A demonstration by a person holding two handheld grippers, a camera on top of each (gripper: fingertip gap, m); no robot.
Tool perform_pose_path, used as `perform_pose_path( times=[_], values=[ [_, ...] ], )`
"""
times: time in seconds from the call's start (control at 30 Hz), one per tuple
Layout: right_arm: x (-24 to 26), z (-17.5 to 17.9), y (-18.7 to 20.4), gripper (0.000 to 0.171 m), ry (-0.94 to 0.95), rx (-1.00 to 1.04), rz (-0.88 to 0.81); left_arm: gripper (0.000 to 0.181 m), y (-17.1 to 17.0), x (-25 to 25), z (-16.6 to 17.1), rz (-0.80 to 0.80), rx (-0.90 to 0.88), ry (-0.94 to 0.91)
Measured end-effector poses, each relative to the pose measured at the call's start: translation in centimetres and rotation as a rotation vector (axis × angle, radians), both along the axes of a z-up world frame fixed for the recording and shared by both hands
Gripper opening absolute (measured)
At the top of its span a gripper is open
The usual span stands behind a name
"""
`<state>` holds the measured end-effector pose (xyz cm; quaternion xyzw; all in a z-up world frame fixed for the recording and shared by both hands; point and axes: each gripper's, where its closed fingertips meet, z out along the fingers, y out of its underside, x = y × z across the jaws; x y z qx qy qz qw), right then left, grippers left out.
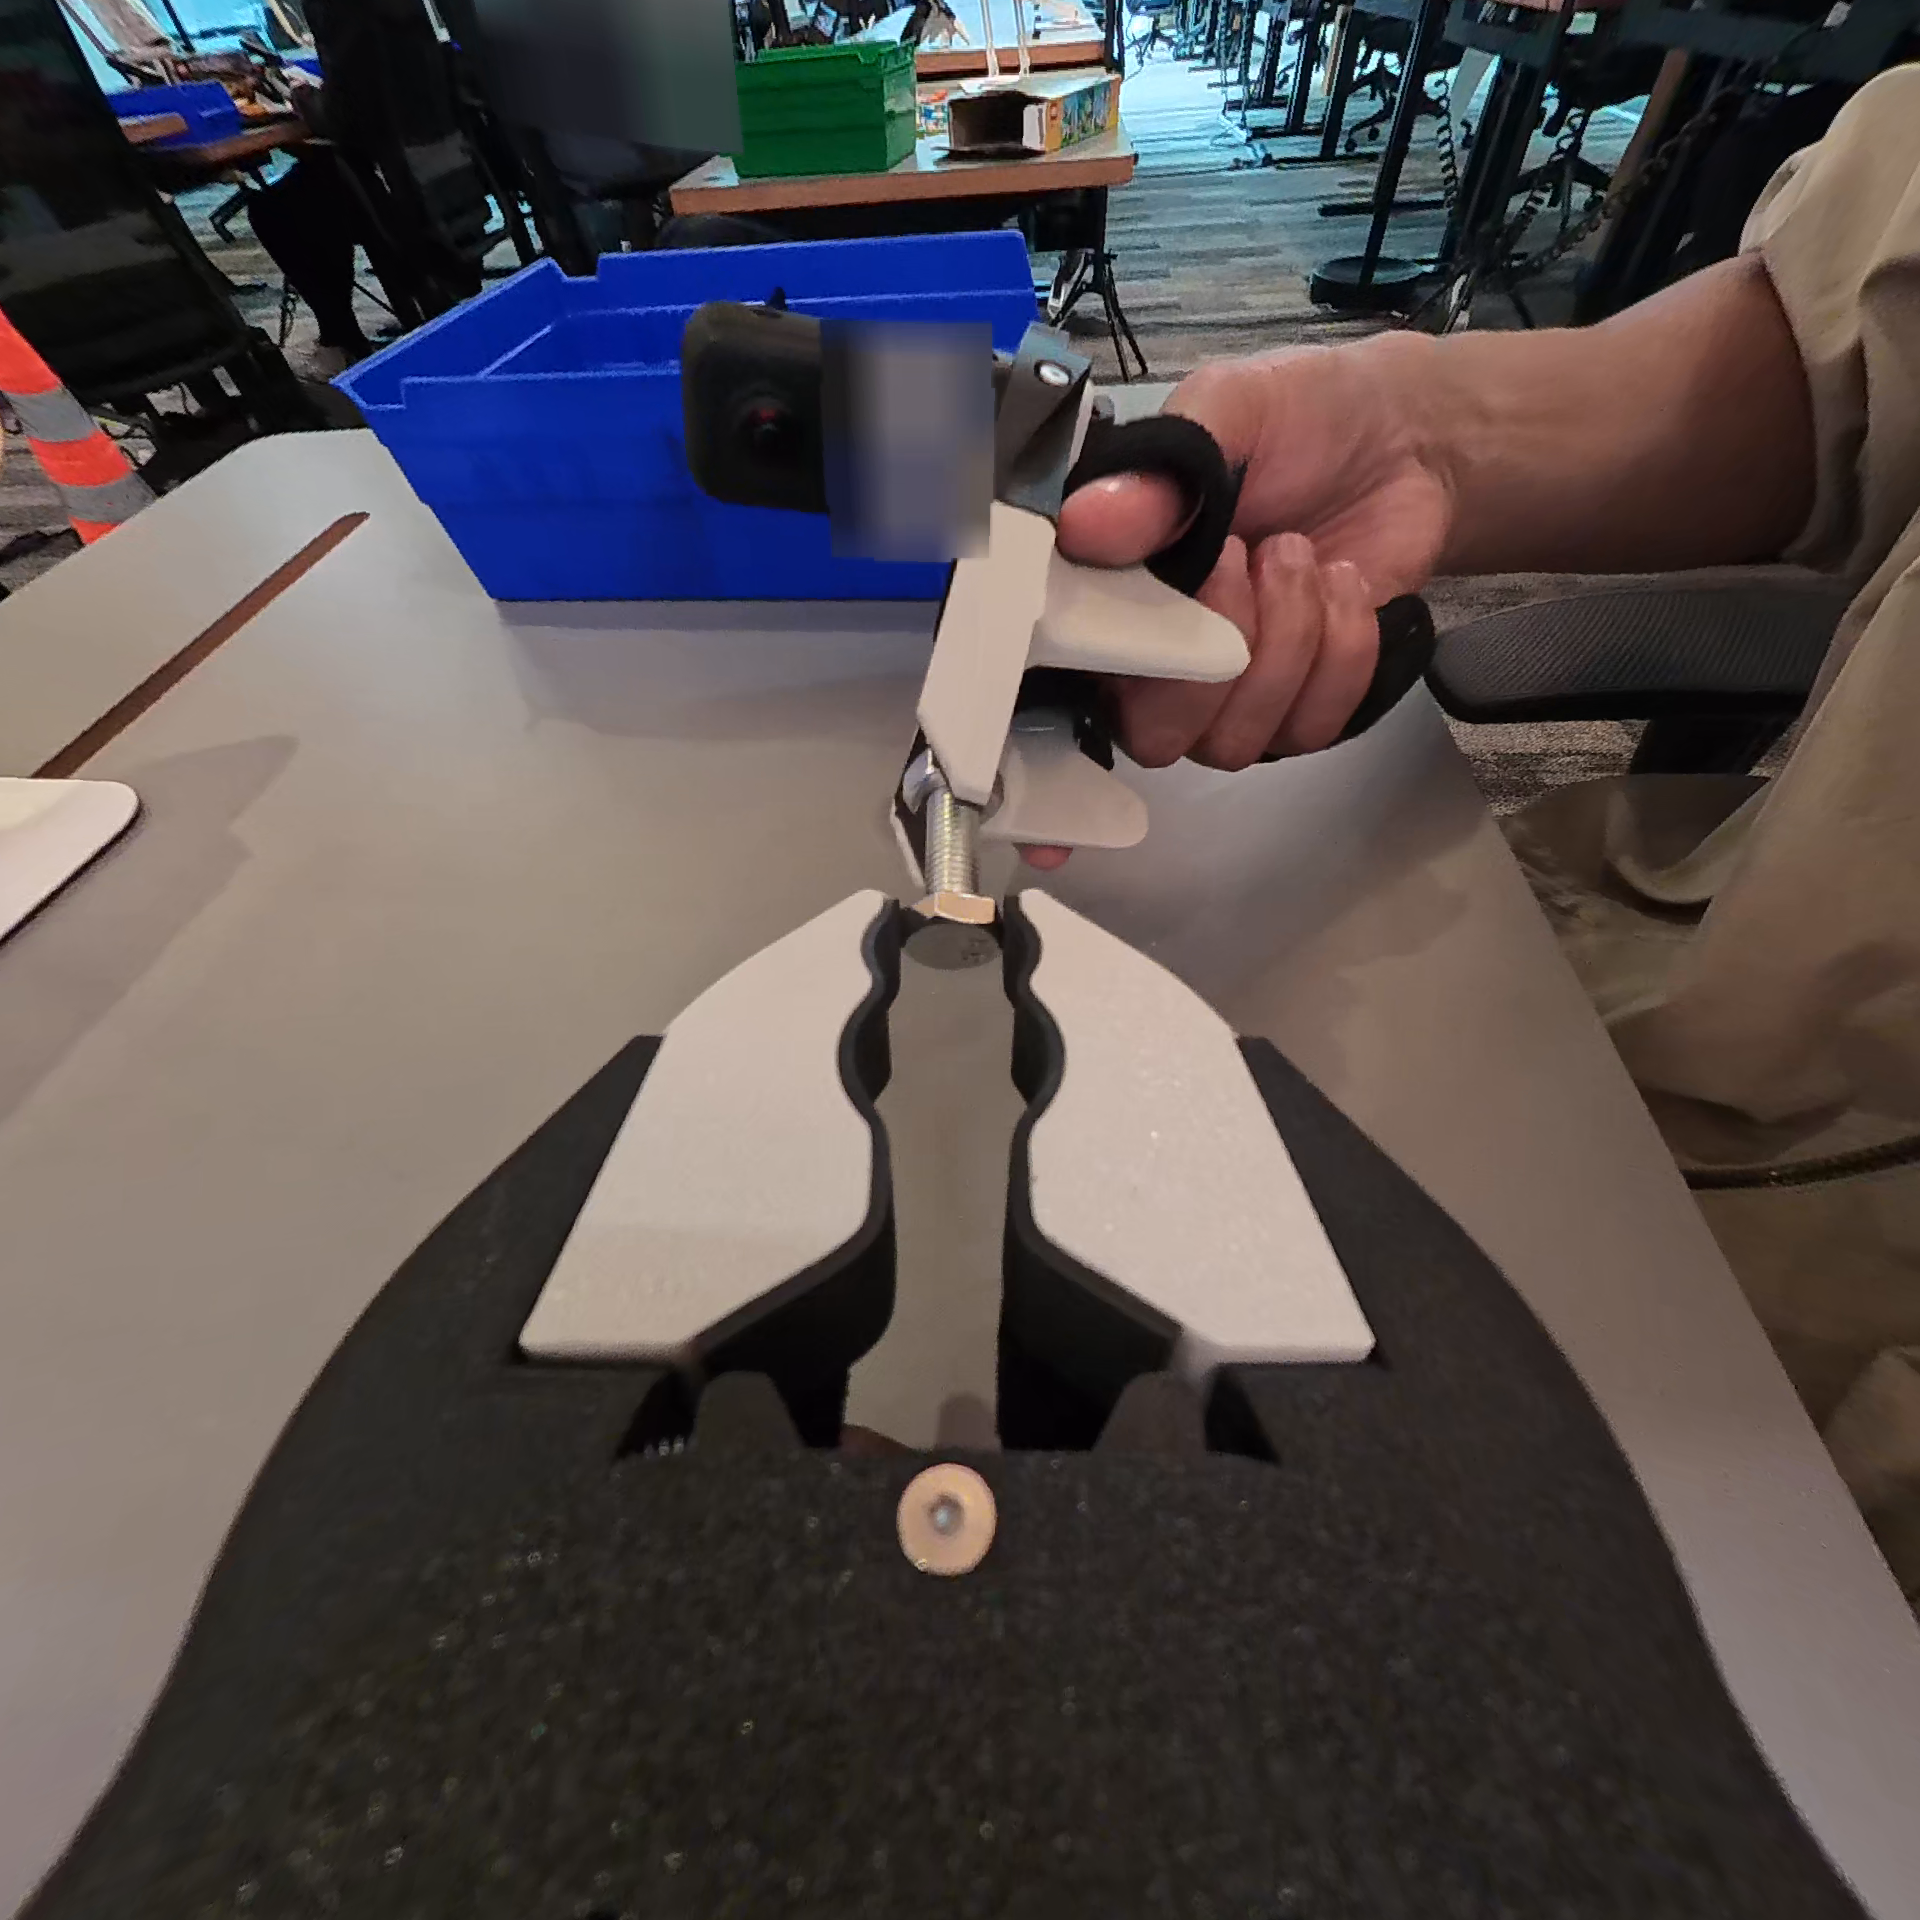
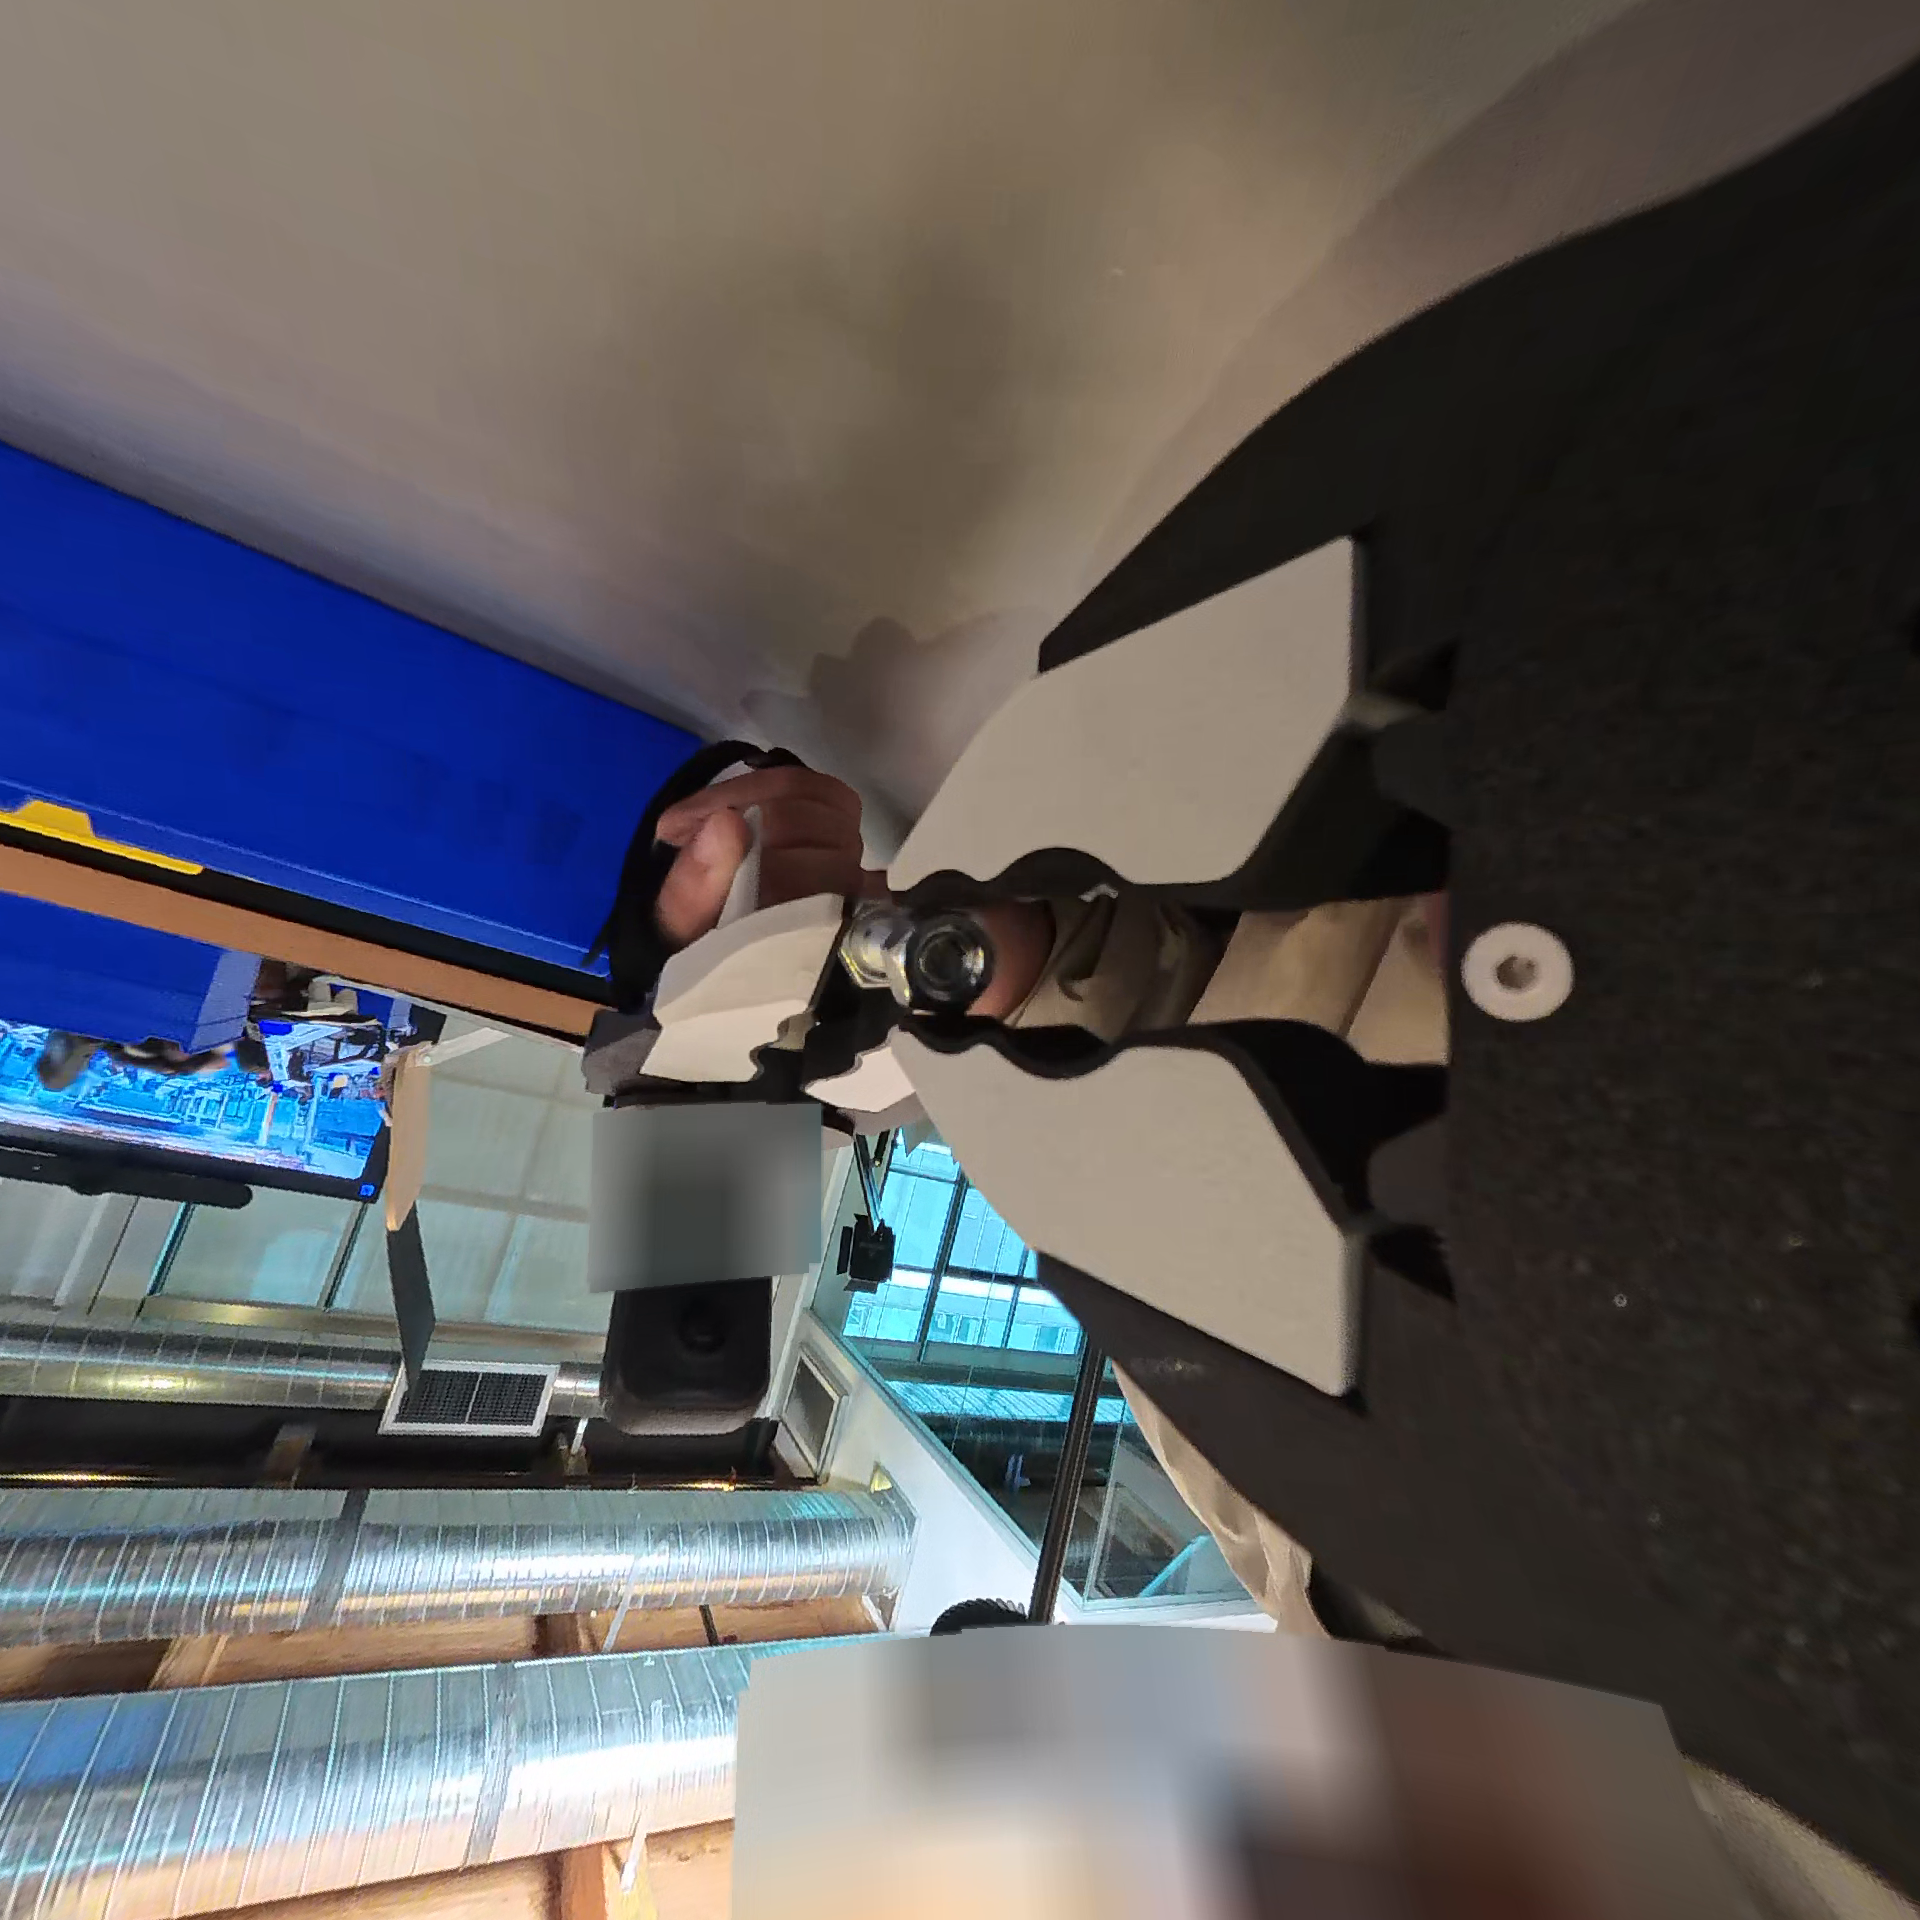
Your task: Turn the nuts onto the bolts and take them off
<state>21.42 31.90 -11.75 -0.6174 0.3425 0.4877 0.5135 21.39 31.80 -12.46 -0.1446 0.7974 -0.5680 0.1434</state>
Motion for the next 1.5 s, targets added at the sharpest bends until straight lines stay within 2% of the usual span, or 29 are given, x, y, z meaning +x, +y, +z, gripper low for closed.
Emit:
perform_pose_path(
  times=[0.1, 0.2, 0.73, 0.93, 1.0, 1.07, 1.23, 1.3, 1.4, 1.43, 1.5],
  values=[
    [-0.1, -0.1, -0.1, 0.019, -0.044, -0.003, 0.012, 0.018, -0.1, 0.0, -0.1, -0.005, -0.011, 0.023],
    [-0.2, 0.0, -0.2, 0.019, -0.204, 0.000, 0.027, 0.018, -0.2, -0.1, 0.0, -0.025, -0.070, 0.090],
    [-3.1, 1.7, -1.0, 0.019, -1.621, 0.140, 0.303, 0.018, -0.9, -3.4, 2.4, -0.347, -0.415, 0.496],
    [-4.0, 2.0, -1.0, 0.019, -2.059, 0.225, 0.370, 0.018, -0.9, -4.5, 2.8, -0.455, -0.469, 0.611],
    [-4.0, 2.1, -1.0, 0.019, -2.029, 0.211, 0.389, 0.018, -0.9, -4.5, 2.7, -0.452, -0.469, 0.606],
    [-3.5, 2.1, -0.8, 0.019, -1.881, 0.162, 0.374, 0.018, -0.7, -3.9, 2.7, -0.419, -0.462, 0.586],
    [-3.3, 2.7, -0.7, 0.040, -1.602, 0.186, 0.265, 0.018, -0.4, -3.2, 2.7, -0.340, -0.411, 0.483],
    [-2.4, 3.0, -0.7, 0.044, -1.466, 0.166, 0.184, 0.018, -0.2, -2.8, 2.7, -0.305, -0.394, 0.441],
    [-0.6, 2.9, -0.8, 0.045, -1.120, 0.104, 0.058, 0.018, 0.3, -1.4, 2.3, -0.197, -0.336, 0.334],
    [-0.4, 2.7, -0.9, 0.052, -0.982, 0.093, 0.042, 0.018, 0.5, -0.9, 2.0, -0.149, -0.295, 0.281],
    [0.1, 2.4, -1.1, 0.047, -0.753, 0.066, 0.000, 0.018, 0.7, -0.2, 1.5, -0.078, -0.209, 0.184]
  ],
)
